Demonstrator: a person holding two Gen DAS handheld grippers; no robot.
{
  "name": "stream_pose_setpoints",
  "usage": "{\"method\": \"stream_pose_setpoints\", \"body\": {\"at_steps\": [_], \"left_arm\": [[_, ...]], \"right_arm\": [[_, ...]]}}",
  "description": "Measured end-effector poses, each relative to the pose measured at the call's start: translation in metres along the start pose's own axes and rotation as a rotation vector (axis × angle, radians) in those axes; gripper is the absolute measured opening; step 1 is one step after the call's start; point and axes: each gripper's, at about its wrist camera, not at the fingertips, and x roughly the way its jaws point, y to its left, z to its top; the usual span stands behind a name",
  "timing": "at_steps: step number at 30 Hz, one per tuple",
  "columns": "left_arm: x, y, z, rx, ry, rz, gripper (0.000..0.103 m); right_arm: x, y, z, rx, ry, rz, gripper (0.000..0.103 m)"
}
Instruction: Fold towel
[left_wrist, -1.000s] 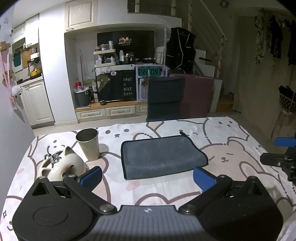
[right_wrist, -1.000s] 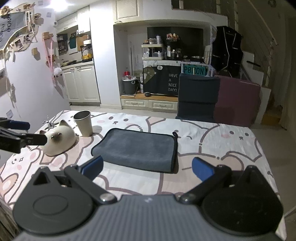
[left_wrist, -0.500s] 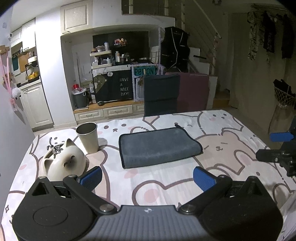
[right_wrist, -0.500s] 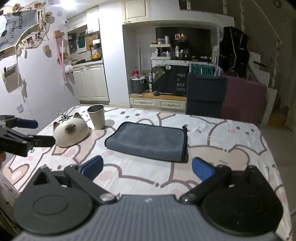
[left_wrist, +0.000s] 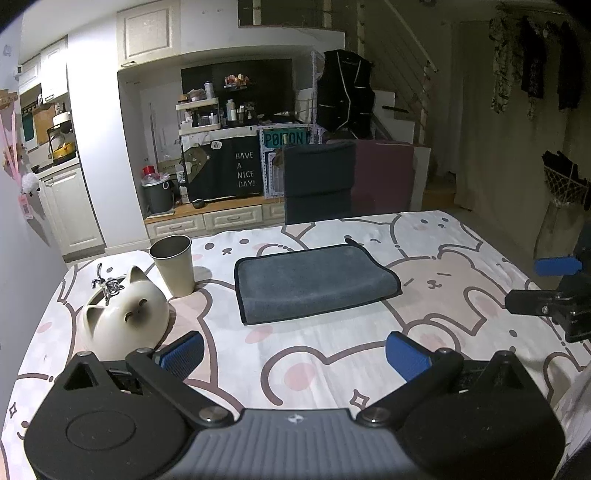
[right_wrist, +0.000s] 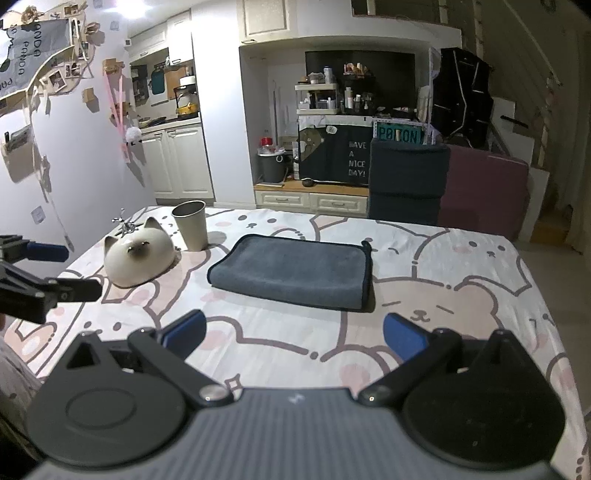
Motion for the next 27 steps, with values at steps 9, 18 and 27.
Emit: {"method": "stream_pose_setpoints", "body": {"at_steps": [9, 18, 27], "left_arm": [[-0.0001, 0.0008, 0.0, -0.002, 0.001, -0.001, 0.103], [0.0016, 0.0019, -0.002, -0.005, 0.009, -0.007, 0.103], [0.0019, 0.002, -0.0031, -0.003, 0.011, -0.008, 0.103]], "right_arm": [[0.0, -0.0006, -0.0014, -0.003, 0.001, 0.01, 0.103], [0.0014, -0.0005, -0.0028, -0.007, 0.009, 0.021, 0.103], [0.0005, -0.0006, -0.0036, -0.012, 0.004, 0.029, 0.103]]}}
